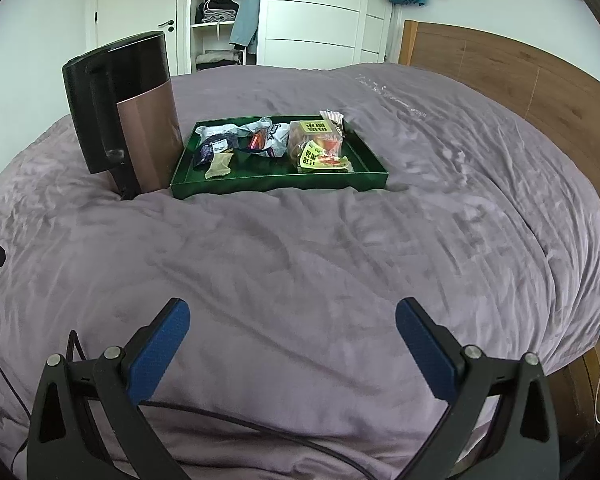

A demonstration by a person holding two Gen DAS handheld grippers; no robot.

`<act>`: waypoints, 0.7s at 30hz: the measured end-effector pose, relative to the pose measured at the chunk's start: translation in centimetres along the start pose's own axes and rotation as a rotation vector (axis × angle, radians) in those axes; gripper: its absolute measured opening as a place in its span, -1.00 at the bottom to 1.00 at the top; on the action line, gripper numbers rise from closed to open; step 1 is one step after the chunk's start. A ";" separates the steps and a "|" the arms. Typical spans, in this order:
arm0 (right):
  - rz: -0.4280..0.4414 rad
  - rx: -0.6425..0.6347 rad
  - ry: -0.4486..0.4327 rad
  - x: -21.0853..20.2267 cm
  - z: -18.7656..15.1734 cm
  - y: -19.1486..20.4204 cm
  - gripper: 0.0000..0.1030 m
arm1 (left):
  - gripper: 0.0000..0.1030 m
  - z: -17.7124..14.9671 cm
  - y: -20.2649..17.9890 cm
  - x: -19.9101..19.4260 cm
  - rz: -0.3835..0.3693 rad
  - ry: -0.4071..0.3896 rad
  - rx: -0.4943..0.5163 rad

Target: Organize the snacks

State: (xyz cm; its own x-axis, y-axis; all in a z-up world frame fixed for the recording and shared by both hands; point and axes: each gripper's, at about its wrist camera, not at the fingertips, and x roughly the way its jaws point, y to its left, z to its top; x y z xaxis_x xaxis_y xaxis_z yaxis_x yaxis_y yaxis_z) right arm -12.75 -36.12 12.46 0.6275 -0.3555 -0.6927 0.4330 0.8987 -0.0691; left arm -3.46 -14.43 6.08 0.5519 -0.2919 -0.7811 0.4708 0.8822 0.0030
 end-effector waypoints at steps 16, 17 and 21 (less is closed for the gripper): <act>0.007 -0.012 0.016 0.9 0.3 -0.1 1.00 | 0.97 0.2 -0.6 0.5 -0.015 0.004 0.001; 0.006 -0.013 0.016 0.9 0.3 -0.1 1.00 | 0.97 0.2 -0.6 0.5 -0.015 0.004 0.002; 0.006 -0.010 0.017 0.9 0.3 -0.1 1.00 | 0.97 0.1 -0.8 0.6 -0.018 0.006 0.006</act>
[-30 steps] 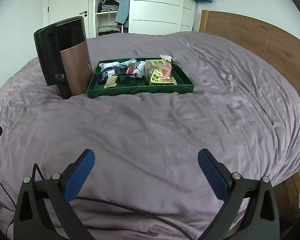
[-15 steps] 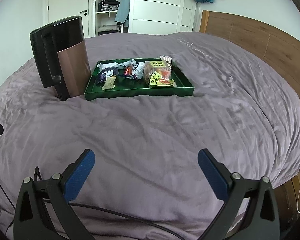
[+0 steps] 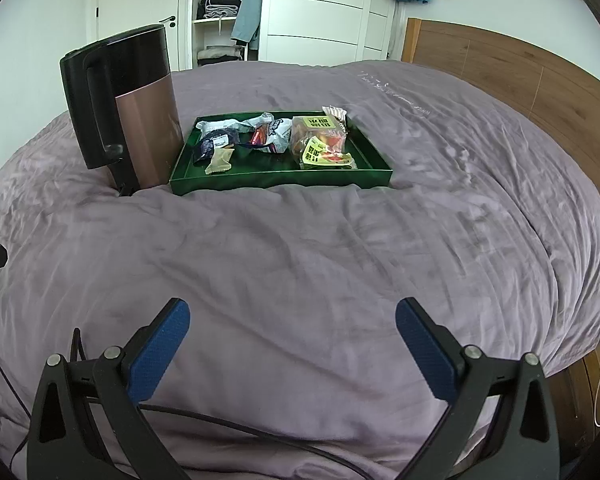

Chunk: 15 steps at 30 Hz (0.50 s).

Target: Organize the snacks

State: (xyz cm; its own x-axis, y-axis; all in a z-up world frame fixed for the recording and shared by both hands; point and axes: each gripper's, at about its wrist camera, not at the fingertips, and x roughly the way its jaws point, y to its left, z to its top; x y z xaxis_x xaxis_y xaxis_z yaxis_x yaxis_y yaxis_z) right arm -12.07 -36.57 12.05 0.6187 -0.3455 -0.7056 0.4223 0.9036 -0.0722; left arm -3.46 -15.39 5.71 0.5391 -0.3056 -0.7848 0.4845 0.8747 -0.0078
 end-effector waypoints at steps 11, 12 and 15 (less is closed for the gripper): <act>0.002 0.000 0.008 0.1 -0.4 0.0 1.00 | 0.97 -0.1 -0.5 -0.2 -0.001 -0.001 0.002; 0.002 -0.001 0.008 0.1 -0.4 0.0 1.00 | 0.97 0.0 -0.5 -0.2 -0.001 -0.001 0.002; 0.003 0.000 0.010 0.1 -0.5 0.0 1.00 | 0.97 0.0 -0.4 -0.1 0.000 -0.001 0.003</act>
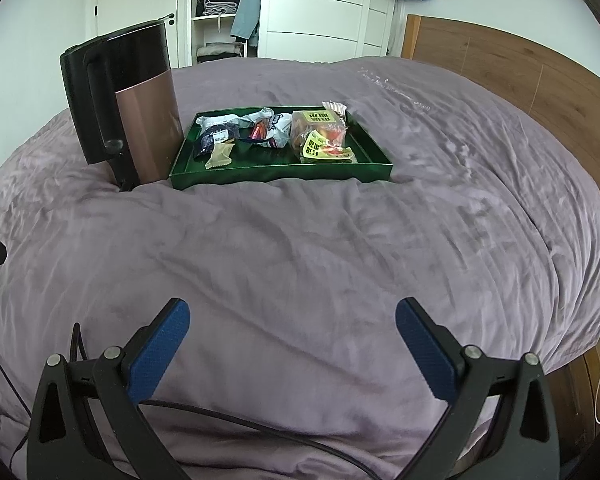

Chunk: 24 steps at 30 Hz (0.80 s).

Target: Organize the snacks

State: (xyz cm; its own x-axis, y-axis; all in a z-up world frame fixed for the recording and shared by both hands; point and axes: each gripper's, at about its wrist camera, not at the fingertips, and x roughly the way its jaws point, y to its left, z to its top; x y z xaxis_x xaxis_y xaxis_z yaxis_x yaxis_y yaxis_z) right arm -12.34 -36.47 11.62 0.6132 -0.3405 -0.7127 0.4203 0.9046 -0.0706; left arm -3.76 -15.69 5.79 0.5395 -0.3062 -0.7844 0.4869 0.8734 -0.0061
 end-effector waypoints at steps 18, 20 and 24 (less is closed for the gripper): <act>-0.004 0.005 0.016 0.2 -0.4 -0.2 1.00 | 0.97 -0.1 -0.1 0.2 0.014 0.001 0.001; -0.004 0.005 0.016 0.1 -0.4 -0.2 1.00 | 0.97 -0.1 0.0 0.2 0.014 0.000 0.003; -0.004 0.004 0.016 0.1 -0.4 -0.2 1.00 | 0.97 -0.1 0.1 0.4 0.015 0.004 -0.001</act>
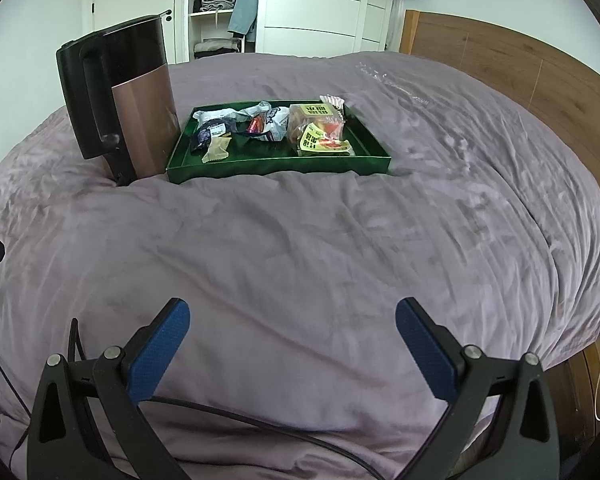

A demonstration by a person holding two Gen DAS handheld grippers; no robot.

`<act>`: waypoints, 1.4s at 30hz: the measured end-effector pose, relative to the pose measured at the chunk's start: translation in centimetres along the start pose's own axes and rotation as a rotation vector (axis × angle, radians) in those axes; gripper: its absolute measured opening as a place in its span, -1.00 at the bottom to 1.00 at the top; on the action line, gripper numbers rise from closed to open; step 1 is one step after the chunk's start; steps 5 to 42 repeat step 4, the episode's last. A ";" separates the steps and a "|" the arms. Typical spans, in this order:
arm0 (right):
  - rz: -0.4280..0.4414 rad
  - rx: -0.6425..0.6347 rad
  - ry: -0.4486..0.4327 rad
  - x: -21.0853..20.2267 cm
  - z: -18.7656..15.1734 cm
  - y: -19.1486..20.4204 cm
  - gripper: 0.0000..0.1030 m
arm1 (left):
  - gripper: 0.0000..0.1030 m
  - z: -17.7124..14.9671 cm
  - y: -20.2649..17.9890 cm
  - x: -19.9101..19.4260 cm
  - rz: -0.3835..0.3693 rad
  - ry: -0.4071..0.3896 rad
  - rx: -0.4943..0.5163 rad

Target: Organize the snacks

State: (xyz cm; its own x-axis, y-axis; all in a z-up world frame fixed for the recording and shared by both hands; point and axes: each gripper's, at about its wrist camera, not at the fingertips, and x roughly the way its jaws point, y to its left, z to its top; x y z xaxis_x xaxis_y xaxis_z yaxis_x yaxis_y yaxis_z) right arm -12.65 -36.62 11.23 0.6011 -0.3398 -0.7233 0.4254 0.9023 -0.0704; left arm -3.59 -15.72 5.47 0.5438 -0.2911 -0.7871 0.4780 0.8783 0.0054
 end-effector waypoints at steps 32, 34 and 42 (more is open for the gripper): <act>-0.001 0.001 0.001 0.0 0.1 0.1 1.00 | 0.97 0.0 0.1 0.1 0.002 0.003 -0.004; -0.001 0.001 0.001 0.0 0.1 0.1 1.00 | 0.97 0.0 0.1 0.1 0.002 0.003 -0.004; -0.001 0.001 0.001 0.0 0.1 0.1 1.00 | 0.97 0.0 0.1 0.1 0.002 0.003 -0.004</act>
